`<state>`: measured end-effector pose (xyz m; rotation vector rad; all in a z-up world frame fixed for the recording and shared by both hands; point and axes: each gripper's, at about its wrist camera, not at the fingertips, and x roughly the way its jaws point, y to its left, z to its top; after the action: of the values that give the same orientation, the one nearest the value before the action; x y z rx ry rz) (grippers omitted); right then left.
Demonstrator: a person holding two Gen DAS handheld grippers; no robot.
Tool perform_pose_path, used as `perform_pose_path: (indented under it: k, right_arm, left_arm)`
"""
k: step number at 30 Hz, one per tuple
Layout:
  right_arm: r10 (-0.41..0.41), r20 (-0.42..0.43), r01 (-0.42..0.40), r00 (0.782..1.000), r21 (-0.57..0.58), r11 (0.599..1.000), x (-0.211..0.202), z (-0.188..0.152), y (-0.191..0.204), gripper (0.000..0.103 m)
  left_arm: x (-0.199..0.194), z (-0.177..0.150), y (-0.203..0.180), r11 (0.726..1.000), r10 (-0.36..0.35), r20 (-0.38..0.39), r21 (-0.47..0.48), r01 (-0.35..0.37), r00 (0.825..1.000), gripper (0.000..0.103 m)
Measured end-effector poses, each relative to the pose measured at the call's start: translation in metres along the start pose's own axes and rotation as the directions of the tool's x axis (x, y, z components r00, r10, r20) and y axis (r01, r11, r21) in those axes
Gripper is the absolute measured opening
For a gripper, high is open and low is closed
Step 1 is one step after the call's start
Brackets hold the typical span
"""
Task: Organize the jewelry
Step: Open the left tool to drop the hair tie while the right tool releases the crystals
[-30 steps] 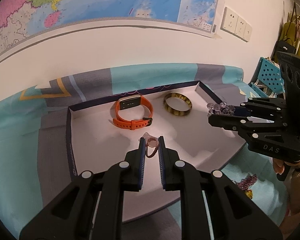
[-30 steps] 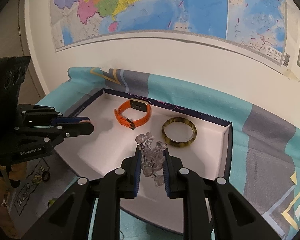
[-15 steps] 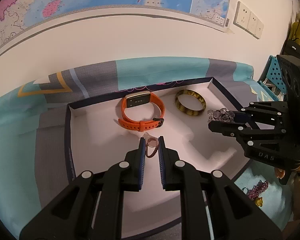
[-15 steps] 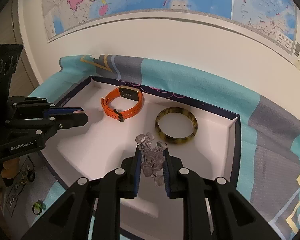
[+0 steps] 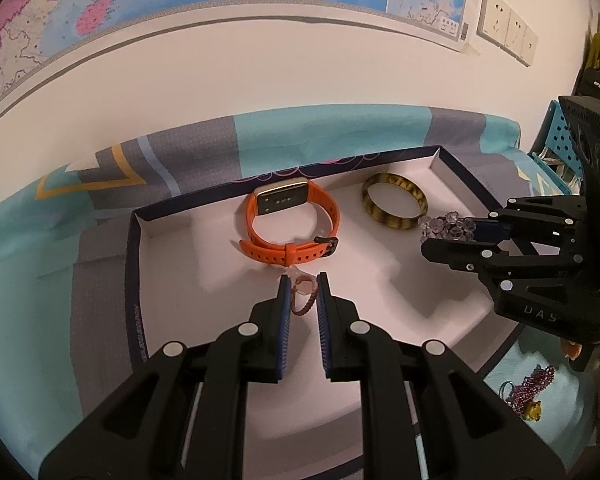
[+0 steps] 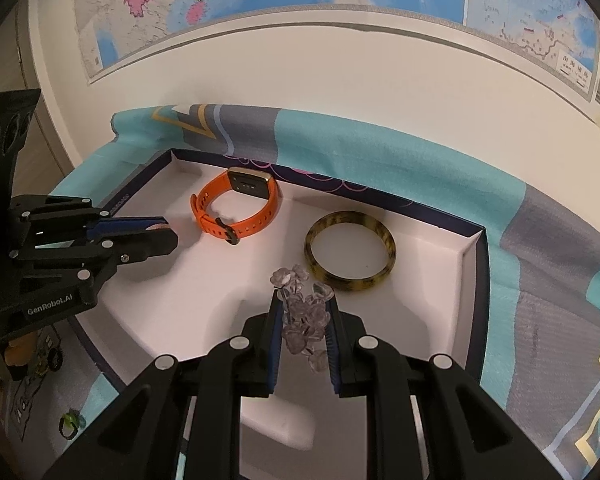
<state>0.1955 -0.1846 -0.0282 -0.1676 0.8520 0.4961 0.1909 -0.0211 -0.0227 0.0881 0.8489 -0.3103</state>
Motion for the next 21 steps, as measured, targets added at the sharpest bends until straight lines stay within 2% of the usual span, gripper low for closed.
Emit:
perform_pose_path:
  k: [14, 21]
  right_arm:
    - [-0.019, -0.029, 0.02, 0.999, 0.028, 0.999, 0.015, 0.003, -0.004, 0.019]
    - [-0.037, -0.015, 0.038, 0.999, 0.054, 0.998, 0.012, 0.003, -0.009, 0.024]
  left_arm:
    - [0.022, 0.006, 0.002, 0.999, 0.021, -0.067, -0.031, -0.024, 0.998, 0.014]
    - [0.02, 0.007, 0.001, 0.999, 0.022, -0.054, -0.03, -0.024, 0.998, 0.023]
